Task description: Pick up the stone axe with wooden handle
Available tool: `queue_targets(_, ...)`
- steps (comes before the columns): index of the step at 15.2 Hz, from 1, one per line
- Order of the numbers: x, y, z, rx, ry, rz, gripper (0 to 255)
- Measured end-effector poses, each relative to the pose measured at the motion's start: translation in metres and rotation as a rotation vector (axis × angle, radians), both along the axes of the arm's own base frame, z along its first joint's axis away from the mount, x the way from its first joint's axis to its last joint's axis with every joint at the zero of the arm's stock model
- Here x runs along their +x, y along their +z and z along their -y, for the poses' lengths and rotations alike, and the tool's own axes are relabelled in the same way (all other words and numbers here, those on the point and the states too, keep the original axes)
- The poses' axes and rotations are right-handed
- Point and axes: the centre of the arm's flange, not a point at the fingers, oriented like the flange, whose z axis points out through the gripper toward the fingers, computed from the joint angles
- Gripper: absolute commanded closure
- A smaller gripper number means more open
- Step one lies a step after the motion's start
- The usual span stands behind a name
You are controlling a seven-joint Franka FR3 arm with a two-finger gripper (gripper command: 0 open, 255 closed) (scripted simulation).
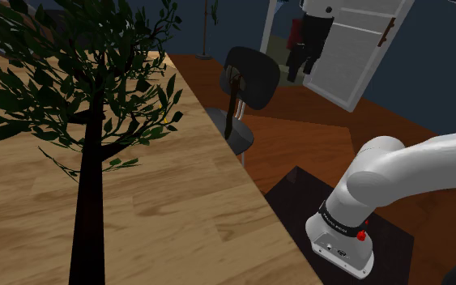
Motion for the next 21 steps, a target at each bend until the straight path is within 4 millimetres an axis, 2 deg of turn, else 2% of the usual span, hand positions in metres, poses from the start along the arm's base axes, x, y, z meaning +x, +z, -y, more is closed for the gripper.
queue_targets(1, 0.000, 0.000, 0.000, 0.000, 0.000, 0.000, 0)
queue_targets(4, 0.018, -0.007, -0.013, 0.012, -0.040, 0.026, 0)
queue_targets(8, 0.052, -0.021, -0.029, 0.035, -0.116, 0.077, 0)
queue_targets(15, 0.125, -0.033, -0.059, 0.077, -0.249, 0.166, 0)
queue_targets(18, 0.135, -0.045, -0.063, 0.083, -0.264, 0.177, 0)
queue_targets(21, 0.137, -0.061, -0.063, 0.084, -0.267, 0.178, 0)
